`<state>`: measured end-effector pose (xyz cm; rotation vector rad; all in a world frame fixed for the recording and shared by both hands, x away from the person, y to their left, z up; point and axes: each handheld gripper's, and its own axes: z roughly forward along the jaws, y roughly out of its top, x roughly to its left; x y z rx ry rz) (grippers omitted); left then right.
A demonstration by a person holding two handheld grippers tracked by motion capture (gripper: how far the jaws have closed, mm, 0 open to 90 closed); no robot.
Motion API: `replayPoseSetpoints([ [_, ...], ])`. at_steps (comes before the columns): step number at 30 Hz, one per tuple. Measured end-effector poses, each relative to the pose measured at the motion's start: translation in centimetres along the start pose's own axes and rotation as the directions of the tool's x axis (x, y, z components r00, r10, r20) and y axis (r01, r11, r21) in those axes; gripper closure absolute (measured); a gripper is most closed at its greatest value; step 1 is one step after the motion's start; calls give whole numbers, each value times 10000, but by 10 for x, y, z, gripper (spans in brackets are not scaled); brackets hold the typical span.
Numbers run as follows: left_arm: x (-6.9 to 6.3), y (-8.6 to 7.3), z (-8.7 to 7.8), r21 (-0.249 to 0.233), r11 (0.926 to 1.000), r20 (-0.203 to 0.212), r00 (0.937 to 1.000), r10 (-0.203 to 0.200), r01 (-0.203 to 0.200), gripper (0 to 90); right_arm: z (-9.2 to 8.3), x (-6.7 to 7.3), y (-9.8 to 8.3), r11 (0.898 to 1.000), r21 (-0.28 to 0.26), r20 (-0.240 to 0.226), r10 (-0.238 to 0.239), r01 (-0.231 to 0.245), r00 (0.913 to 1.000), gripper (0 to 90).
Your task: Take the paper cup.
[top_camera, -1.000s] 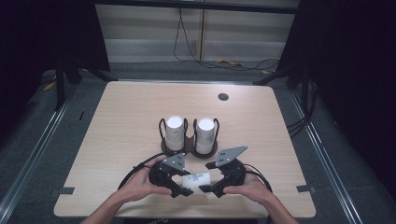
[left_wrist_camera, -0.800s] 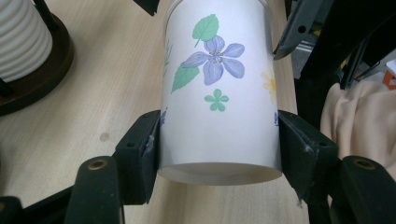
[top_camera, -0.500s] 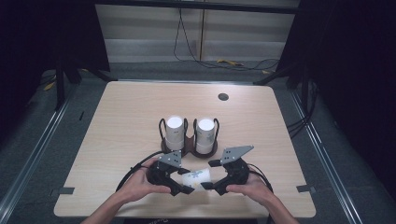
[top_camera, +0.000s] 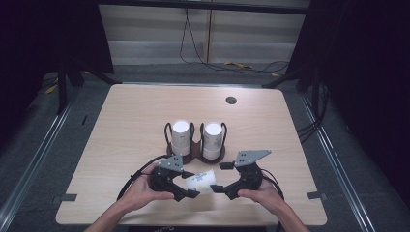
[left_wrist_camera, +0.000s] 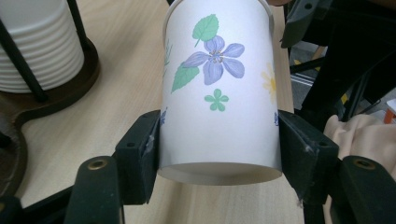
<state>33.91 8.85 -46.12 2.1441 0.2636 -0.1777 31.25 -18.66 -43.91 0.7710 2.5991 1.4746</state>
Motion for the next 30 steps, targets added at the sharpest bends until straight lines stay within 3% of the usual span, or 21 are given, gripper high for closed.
replayPoseSetpoints([
  [6,-1,0,-1,-257,9997,-99,9999,18,-21,359,-4,3,-3,9998,-130,299,126,-122,9995,150],
  [9,-1,-3,0,-456,9989,-168,9998,-63,55,358,-4,5,-6,9988,-453,271,194,-182,9994,150],
  [16,-1,-4,-1,-866,9959,-178,9995,-263,247,358,-4,4,-9,9981,-553,301,285,-268,9991,146],
  [30,-2,-4,-2,-1321,9909,-232,9993,-301,268,358,-6,5,-9,9879,-1372,38,729,-717,9973,143],
])
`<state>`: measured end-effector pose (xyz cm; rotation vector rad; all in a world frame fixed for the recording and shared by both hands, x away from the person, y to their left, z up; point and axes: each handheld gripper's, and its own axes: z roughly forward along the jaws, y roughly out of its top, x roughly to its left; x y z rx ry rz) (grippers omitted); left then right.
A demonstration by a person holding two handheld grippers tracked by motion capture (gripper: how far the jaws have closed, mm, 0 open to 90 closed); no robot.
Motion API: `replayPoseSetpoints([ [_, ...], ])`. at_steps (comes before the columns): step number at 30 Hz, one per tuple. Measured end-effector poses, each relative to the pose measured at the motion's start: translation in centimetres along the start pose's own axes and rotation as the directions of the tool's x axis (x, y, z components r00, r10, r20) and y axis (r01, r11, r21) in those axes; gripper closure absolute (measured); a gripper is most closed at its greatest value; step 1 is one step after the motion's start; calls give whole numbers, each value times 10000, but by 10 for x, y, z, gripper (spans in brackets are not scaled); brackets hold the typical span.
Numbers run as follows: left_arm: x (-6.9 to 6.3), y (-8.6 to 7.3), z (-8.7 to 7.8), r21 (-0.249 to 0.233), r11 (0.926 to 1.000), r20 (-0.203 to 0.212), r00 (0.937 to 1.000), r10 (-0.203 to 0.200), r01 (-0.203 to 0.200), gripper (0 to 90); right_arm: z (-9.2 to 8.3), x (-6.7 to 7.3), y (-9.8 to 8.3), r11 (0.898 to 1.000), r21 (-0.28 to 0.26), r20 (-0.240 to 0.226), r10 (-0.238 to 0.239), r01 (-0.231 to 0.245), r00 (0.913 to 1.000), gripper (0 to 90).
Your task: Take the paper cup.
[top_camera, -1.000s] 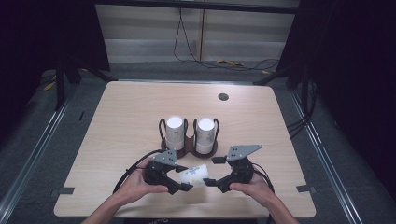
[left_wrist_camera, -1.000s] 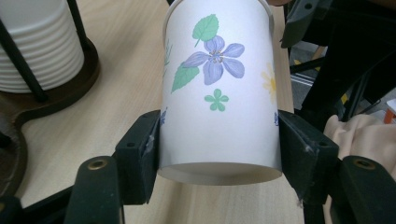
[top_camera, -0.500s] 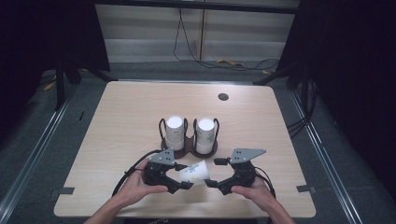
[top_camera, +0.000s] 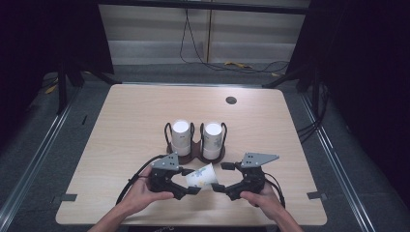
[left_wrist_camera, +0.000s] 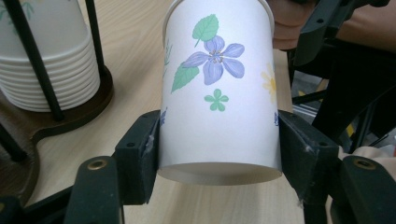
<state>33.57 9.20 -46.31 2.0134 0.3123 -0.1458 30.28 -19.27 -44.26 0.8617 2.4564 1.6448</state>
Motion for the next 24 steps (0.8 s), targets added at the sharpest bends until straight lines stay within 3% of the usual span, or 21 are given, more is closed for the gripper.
replayPoseSetpoints([
  [4,0,1,-1,-277,9994,-53,9998,-204,203,357,0,0,1,9998,-195,-36,99,-100,9999,144],
  [13,-1,2,-1,-518,9985,-111,9998,-184,178,356,2,0,1,9988,-457,15,177,-176,9998,144],
  [18,-2,6,-1,-374,9992,-208,9997,-141,133,356,4,1,4,9981,-577,-103,216,-221,9997,144],
  [24,-2,11,-2,-847,9955,206,9989,-412,428,356,6,1,5,9972,-689,-220,269,-284,9994,141],
])
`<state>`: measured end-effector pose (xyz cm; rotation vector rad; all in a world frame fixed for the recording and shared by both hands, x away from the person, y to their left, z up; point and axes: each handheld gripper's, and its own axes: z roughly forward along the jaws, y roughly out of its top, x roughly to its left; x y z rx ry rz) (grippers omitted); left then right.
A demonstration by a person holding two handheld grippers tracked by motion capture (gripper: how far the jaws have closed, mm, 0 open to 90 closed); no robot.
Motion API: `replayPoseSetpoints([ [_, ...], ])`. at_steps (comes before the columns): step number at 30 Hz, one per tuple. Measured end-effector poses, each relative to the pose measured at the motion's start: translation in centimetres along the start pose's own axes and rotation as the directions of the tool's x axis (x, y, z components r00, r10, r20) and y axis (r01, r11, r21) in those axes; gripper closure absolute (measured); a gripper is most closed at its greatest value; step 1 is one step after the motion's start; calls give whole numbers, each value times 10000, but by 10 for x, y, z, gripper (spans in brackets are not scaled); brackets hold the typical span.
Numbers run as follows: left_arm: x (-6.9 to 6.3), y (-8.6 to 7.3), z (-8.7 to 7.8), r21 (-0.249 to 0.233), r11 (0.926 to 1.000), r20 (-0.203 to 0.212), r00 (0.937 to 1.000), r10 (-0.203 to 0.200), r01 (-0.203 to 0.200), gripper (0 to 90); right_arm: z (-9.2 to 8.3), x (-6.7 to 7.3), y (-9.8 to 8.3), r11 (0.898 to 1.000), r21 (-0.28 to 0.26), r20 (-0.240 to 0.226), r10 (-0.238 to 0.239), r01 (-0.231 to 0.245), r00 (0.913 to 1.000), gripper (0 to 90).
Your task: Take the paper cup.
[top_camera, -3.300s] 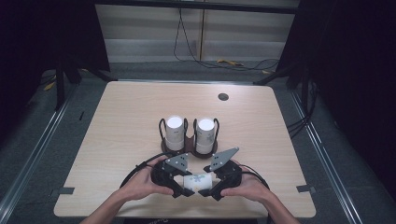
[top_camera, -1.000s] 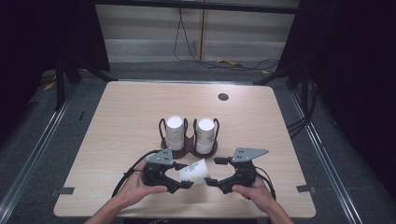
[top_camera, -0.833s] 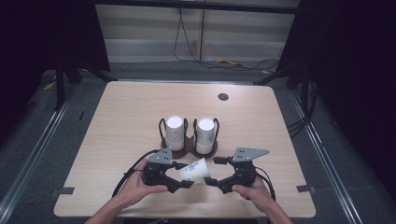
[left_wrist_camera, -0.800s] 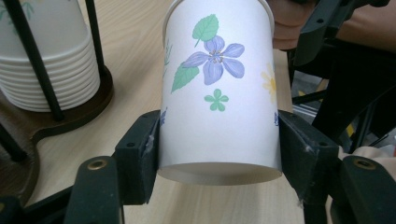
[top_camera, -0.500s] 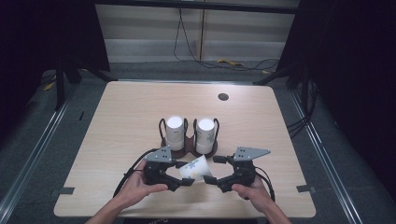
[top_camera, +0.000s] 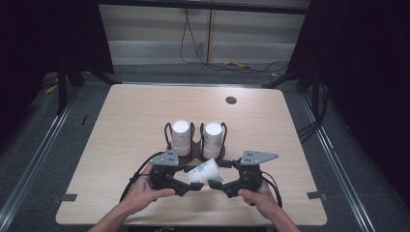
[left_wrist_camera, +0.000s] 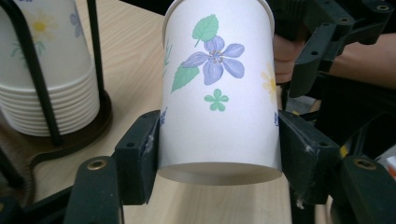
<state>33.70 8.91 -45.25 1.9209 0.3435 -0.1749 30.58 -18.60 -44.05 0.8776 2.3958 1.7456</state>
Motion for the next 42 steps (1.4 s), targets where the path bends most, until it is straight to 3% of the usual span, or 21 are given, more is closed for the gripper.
replayPoseSetpoints([
  [11,-2,1,1,-112,9998,-51,9998,188,-189,356,2,0,2,9988,-378,-485,290,-309,9984,137],
  [24,-4,-1,3,-53,9998,65,9998,210,-210,356,6,1,1,9976,-295,-1204,593,-633,9909,152],
  [27,-5,-1,4,-76,9996,80,9996,277,-276,357,8,2,0,9985,-243,-1304,465,-500,9904,180],
  [32,-3,0,2,-102,9995,22,9995,300,-299,357,6,2,1,9988,-263,-1143,384,-416,9927,160],
  [36,-2,-1,0,-191,9997,49,9998,182,-181,357,-3,-2,4,9971,-611,-792,408,-457,9960,138],
  [38,-3,-1,0,-263,9991,130,9994,323,-319,357,-5,-3,5,9962,-704,-692,454,-503,9966,136],
  [42,-5,0,-1,-385,9986,173,9991,380,-373,357,-5,-3,5,9955,-740,-718,532,-585,9960,135],
])
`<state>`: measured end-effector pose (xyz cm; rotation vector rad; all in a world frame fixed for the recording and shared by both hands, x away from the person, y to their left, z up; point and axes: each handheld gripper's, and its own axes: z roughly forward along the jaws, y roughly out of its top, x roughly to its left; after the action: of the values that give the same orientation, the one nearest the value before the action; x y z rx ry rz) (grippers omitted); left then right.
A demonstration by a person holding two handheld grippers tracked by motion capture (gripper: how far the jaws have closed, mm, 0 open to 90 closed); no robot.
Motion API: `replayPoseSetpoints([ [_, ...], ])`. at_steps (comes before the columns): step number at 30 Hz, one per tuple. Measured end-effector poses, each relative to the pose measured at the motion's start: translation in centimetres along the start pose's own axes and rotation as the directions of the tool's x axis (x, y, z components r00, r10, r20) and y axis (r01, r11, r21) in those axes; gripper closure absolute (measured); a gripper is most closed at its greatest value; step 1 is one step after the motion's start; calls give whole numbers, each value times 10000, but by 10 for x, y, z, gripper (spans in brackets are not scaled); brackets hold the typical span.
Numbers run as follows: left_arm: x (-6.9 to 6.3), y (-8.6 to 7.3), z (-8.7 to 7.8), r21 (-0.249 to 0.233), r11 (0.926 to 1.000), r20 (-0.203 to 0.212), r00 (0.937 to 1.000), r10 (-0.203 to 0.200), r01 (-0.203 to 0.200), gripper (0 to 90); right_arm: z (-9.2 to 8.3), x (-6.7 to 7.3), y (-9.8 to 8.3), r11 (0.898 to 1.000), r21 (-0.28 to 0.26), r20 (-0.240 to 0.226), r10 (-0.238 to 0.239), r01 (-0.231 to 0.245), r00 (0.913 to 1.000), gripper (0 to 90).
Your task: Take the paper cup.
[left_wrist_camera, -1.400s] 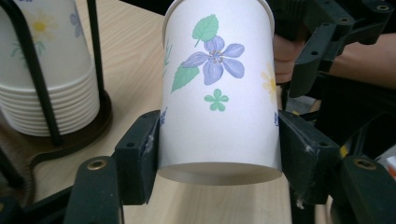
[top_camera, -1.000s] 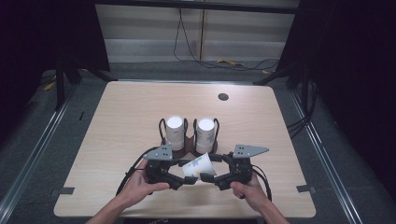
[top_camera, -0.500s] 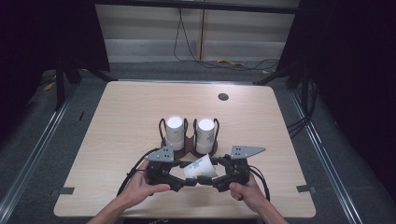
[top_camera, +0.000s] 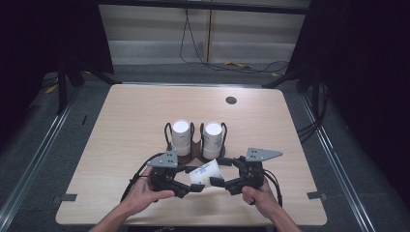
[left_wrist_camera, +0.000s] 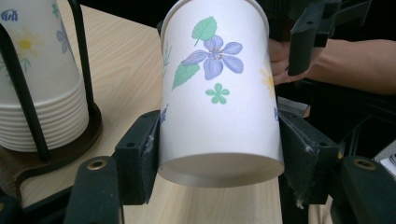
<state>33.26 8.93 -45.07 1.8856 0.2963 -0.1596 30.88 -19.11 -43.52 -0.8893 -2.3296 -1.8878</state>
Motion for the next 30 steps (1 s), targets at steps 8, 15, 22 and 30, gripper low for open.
replayPoseSetpoints([
  [8,-1,0,0,-6,10000,113,9999,72,-72,358,-5,-1,6,9995,-172,215,-248,251,9995,136],
  [15,-3,2,1,-85,9998,170,9997,160,-159,358,-2,-4,2,9998,53,-493,178,-176,9986,126],
  [22,-2,2,1,-96,9998,221,9996,167,-165,358,7,-9,-4,9974,410,-701,617,-589,9956,132],
  [30,-2,-1,3,70,10000,349,9994,16,-18,358,9,-11,-6,9965,573,-1083,668,-609,9919,193],
])
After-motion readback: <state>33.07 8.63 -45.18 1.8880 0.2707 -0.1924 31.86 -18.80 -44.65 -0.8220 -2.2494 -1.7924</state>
